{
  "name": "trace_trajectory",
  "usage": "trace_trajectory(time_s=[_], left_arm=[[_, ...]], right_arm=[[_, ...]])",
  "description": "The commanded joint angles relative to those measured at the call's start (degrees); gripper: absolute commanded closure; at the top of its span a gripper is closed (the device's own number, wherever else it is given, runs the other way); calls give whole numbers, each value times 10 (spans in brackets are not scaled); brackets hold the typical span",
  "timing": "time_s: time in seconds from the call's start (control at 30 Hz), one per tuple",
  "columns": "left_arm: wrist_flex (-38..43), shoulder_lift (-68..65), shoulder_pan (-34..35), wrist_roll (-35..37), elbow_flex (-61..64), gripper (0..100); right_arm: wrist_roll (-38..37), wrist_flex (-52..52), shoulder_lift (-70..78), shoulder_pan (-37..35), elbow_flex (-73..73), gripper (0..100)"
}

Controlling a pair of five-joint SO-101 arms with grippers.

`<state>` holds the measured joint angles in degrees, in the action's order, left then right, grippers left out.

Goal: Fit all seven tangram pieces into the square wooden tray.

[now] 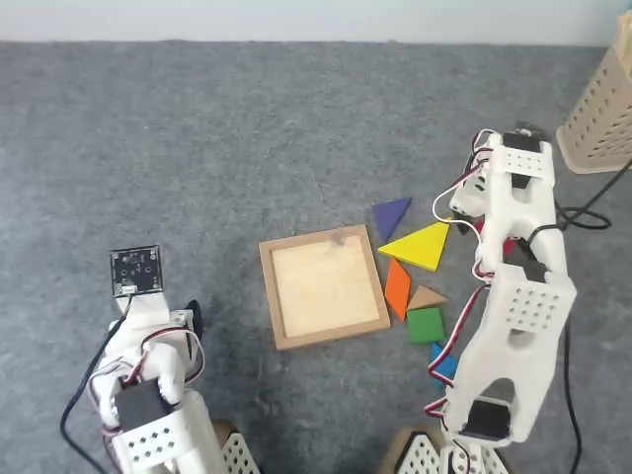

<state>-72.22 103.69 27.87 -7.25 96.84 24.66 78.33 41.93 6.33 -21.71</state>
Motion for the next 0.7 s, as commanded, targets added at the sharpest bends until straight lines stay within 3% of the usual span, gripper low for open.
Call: trace_trajectory(time_s=[0.0, 0.67], left_arm=[[-2, 7, -3, 5, -3, 775], [-2, 7, -3, 5, -3, 775]], right_arm=[[18, -12, -6, 23, -38, 527], [43, -47, -6, 63, -39, 526]])
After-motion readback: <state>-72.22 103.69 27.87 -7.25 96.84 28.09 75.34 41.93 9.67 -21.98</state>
